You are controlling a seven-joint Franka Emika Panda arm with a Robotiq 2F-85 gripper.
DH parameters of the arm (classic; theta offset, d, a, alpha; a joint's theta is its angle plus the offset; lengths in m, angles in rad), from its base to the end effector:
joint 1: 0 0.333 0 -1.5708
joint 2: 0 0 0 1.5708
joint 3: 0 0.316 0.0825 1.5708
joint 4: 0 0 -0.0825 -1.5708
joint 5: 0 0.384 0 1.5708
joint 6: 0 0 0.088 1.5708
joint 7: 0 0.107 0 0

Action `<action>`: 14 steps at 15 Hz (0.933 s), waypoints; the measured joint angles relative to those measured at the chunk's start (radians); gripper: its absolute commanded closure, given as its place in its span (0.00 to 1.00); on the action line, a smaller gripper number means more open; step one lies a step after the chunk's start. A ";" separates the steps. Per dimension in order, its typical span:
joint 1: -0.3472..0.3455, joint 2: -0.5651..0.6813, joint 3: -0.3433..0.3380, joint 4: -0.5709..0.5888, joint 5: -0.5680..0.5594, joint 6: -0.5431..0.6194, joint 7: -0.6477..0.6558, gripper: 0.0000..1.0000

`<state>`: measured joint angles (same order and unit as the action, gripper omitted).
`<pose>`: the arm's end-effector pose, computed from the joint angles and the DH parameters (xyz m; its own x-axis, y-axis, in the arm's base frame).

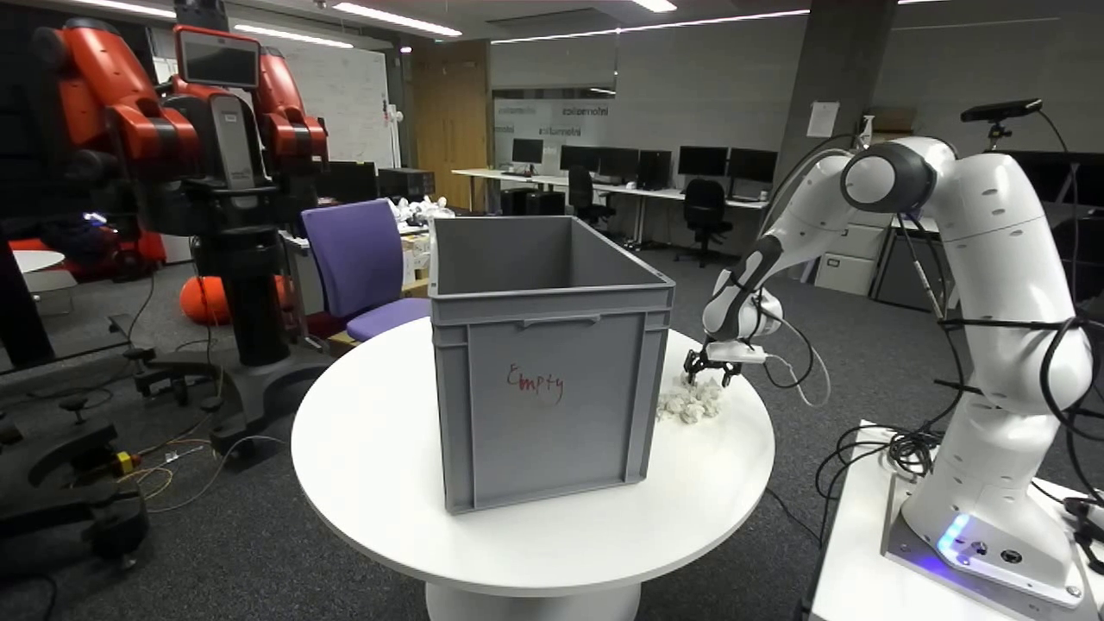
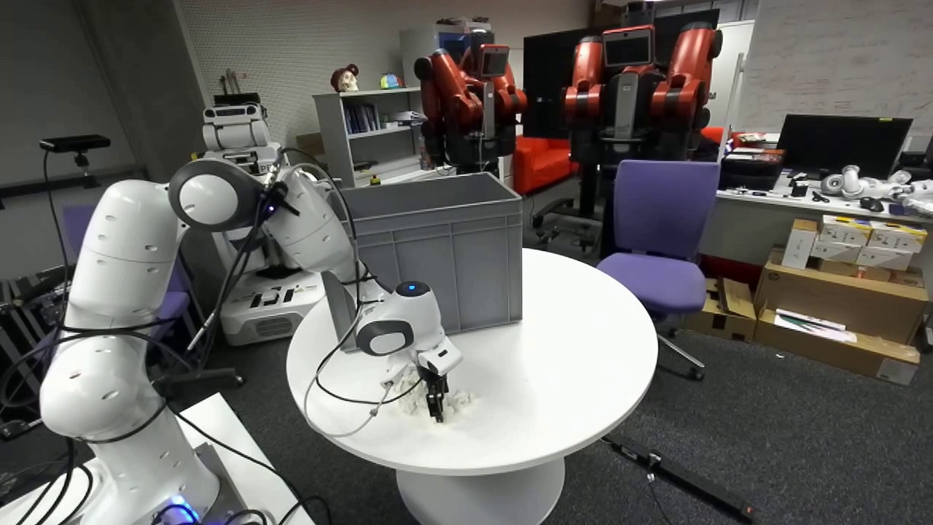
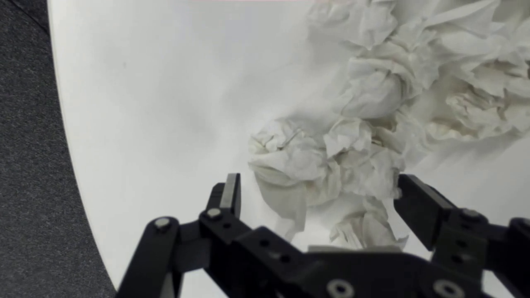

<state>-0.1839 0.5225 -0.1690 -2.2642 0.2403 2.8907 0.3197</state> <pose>0.4993 -0.2033 0.1416 0.6352 -0.7642 0.1124 -0.7656 -0.6422 -0.0396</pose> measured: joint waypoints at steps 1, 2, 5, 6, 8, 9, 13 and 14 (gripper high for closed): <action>0.004 0.009 0.000 0.006 0.000 0.000 0.000 0.25; 0.007 0.018 0.000 0.011 0.000 0.000 0.000 0.26; 0.014 0.025 0.000 0.018 0.000 0.000 0.000 0.49; 0.014 0.025 0.000 0.020 0.000 0.000 0.001 0.56; 0.014 0.024 0.000 0.023 0.000 0.000 0.001 0.71; 0.014 0.023 -0.001 0.025 0.000 0.000 0.002 0.79; 0.012 0.006 -0.003 0.026 0.002 0.000 0.002 1.00; 0.011 -0.001 -0.003 0.026 0.004 0.000 0.002 1.00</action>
<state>-0.1725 0.5215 -0.1725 -2.2382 0.2443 2.8907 0.3220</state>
